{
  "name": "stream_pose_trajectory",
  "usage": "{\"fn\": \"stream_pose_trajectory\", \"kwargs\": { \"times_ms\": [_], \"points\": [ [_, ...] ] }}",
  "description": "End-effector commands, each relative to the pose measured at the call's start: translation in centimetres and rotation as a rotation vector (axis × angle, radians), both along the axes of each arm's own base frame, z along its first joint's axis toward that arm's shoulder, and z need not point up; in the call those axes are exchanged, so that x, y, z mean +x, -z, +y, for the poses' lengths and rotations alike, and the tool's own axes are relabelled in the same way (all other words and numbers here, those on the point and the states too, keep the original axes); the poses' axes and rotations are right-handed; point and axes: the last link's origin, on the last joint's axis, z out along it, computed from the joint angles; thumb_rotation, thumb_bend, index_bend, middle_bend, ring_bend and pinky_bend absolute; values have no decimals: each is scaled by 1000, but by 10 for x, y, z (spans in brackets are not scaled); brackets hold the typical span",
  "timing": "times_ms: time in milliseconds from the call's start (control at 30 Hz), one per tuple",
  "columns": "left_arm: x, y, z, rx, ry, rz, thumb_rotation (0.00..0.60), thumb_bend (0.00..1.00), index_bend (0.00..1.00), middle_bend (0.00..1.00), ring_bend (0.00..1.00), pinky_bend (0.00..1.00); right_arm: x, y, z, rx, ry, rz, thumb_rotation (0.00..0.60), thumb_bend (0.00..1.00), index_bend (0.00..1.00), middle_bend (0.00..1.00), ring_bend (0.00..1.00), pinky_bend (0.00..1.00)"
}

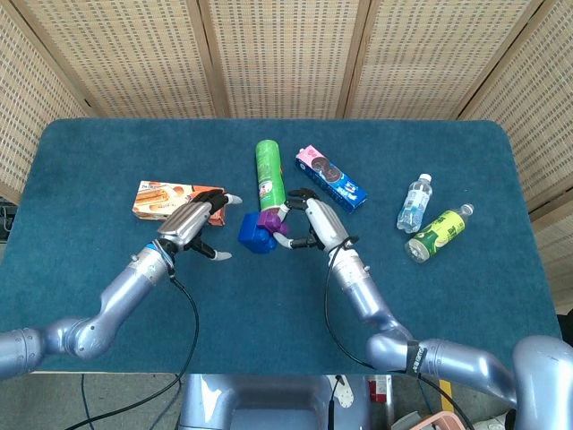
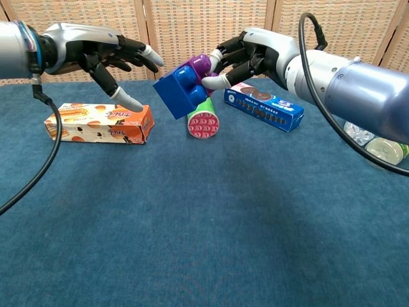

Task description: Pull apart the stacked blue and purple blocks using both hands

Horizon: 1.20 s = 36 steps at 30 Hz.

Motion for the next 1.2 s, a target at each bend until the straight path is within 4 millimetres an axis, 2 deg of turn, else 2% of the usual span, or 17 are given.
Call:
{"fn": "stream_pose_trajectory", "kwargs": {
  "times_ms": [33, 300, 433, 500, 600, 700, 900, 1067, 1100, 1200],
  "points": [
    [13, 9, -1, -33, -1, 23, 600, 0, 176, 166, 0, 0, 1, 1, 0, 5, 7, -7, 600, 348, 607, 602, 154, 53],
    [30, 16, 0, -32, -23, -3, 600, 0, 250, 245, 0, 0, 3, 4, 3, 28, 17, -33, 600, 348, 607, 602, 155, 53],
    [34, 20, 2, 13, -24, -13, 600, 0, 402, 363, 13, 19, 4, 4, 4, 35, 25, -43, 600, 348, 607, 602, 154, 53],
    [36, 22, 2, 35, -28, -18, 600, 15, 498, 439, 57, 53, 4, 4, 4, 38, 28, -49, 600, 348, 607, 602, 154, 53],
    [37, 23, 3, 54, -30, -15, 600, 66, 569, 496, 93, 70, 4, 3, 4, 39, 29, -52, 600, 348, 607, 602, 154, 53],
    [36, 23, 2, 69, -33, -8, 600, 95, 590, 513, 99, 73, 4, 2, 4, 38, 27, -51, 600, 348, 607, 602, 154, 53],
    [12, 9, 4, 104, -55, 47, 600, 116, 595, 516, 101, 74, -3, -17, -5, 9, 36, -43, 600, 347, 610, 604, 154, 53],
    [-24, -7, 7, 129, -93, 92, 600, 132, 595, 516, 101, 73, -14, -33, -11, -9, 47, -27, 600, 348, 612, 605, 154, 53],
    [-41, -13, 8, 146, -104, 132, 600, 135, 595, 517, 101, 73, -21, -38, -12, -21, 48, 4, 600, 348, 612, 605, 154, 53],
    [-70, -25, 5, 173, -91, 203, 600, 137, 595, 517, 101, 72, -37, -43, -12, -33, 28, 104, 600, 348, 612, 605, 154, 53]
  ]
}}
